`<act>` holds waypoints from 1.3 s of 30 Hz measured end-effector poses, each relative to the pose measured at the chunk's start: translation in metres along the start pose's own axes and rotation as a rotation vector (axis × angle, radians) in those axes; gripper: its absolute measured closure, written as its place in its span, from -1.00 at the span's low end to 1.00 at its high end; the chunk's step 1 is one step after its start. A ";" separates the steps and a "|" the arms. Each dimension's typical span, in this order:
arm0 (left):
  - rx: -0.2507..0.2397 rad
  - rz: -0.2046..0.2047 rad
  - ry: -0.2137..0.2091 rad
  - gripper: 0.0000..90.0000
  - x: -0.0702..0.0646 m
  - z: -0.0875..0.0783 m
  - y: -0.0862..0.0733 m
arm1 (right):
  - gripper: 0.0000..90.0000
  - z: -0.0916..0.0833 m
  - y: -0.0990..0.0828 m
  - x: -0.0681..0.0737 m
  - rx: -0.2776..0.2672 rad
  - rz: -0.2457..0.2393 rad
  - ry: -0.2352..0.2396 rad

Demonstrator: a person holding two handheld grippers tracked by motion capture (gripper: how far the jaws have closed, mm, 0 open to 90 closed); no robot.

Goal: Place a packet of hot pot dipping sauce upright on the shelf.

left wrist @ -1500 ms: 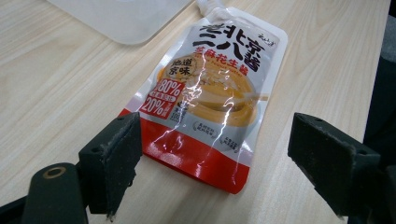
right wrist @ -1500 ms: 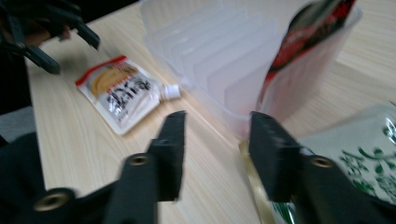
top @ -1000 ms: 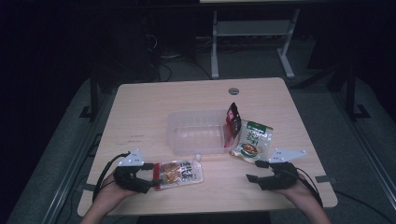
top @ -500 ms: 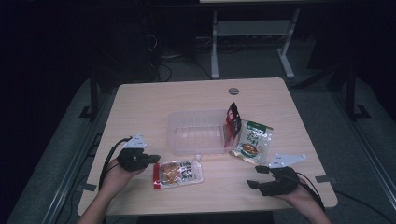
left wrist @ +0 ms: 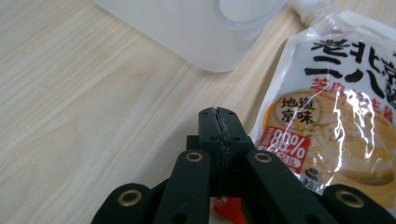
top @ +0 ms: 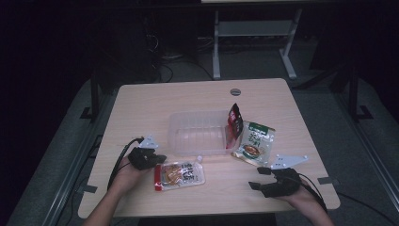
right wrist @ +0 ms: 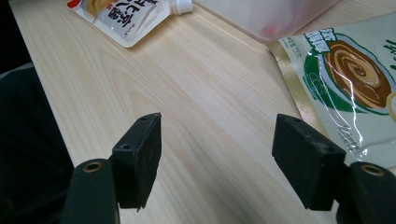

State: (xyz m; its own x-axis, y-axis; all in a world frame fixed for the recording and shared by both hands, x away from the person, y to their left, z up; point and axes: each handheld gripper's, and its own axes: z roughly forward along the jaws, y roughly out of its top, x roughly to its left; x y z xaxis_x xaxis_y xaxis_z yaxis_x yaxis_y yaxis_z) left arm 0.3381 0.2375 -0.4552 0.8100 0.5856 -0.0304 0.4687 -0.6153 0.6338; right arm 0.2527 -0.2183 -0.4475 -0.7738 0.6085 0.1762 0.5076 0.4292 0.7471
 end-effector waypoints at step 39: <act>-0.001 -0.043 -0.114 0.01 -0.066 -0.031 -0.003 | -0.28 0.001 -0.001 -0.001 0.006 0.012 -0.010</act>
State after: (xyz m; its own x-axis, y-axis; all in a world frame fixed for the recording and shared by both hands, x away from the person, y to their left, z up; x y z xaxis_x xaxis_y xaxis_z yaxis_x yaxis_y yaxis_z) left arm 0.2725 0.2171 -0.4316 0.8241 0.5474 -0.1457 0.5037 -0.5905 0.6306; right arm 0.2535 -0.2190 -0.4491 -0.7638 0.6202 0.1790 0.5195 0.4259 0.7408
